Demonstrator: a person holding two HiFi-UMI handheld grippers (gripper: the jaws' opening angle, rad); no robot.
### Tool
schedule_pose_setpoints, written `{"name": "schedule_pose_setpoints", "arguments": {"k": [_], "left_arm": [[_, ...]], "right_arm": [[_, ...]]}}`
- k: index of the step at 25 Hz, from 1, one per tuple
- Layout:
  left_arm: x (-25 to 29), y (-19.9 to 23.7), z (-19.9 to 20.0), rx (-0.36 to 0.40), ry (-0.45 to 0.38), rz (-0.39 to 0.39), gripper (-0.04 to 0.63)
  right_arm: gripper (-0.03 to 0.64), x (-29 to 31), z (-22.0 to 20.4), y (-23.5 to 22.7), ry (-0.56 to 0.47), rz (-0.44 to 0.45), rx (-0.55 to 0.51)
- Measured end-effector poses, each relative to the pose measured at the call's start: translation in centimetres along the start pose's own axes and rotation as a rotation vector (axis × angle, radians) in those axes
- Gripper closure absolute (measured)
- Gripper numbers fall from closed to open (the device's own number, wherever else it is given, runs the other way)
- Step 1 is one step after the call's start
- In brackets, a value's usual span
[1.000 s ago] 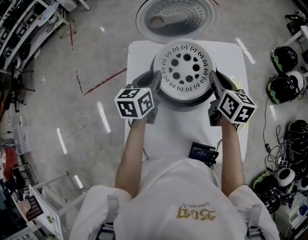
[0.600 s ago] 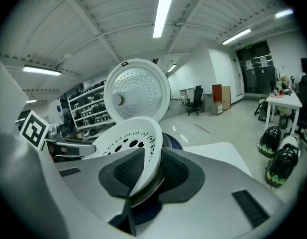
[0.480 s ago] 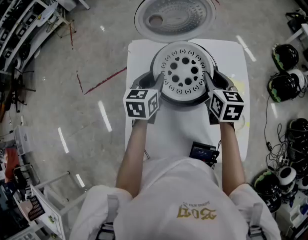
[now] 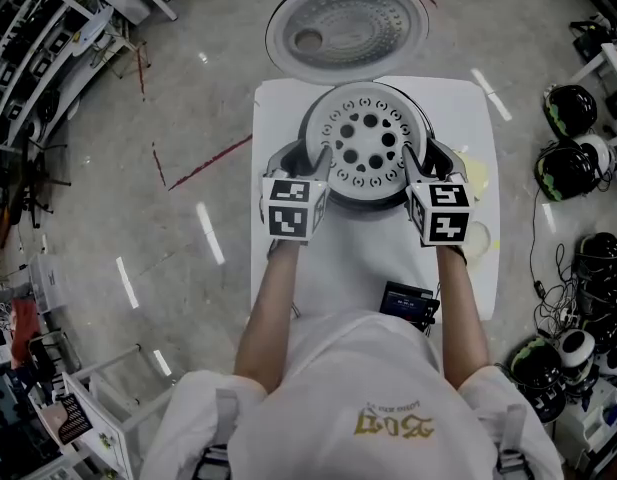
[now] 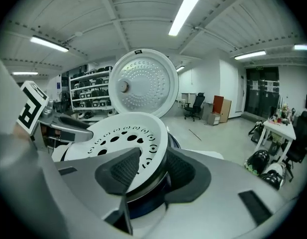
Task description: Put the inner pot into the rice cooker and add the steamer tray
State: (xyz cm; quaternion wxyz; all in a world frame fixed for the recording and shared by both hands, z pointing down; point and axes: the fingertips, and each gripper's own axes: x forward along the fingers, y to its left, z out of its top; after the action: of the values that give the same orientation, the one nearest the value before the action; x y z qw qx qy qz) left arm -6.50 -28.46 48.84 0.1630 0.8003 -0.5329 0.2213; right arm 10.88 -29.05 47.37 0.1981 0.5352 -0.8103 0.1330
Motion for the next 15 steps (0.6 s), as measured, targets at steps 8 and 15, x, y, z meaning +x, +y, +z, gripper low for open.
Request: {"name": "schedule_pose_setpoints", "arguments": {"k": [8, 15], "left_arm": [[0.4, -1.0, -1.2, 0.092, 0.033, 0.033, 0.383], [-1.1, -0.2, 0.2, 0.0, -0.059, 0.015, 0.388]], "right_arm": [[0.442, -0.7, -0.1, -0.7, -0.013, -0.02, -0.019], [0.454, -1.9, 0.2, -0.5, -0.063, -0.026, 0.05]]}}
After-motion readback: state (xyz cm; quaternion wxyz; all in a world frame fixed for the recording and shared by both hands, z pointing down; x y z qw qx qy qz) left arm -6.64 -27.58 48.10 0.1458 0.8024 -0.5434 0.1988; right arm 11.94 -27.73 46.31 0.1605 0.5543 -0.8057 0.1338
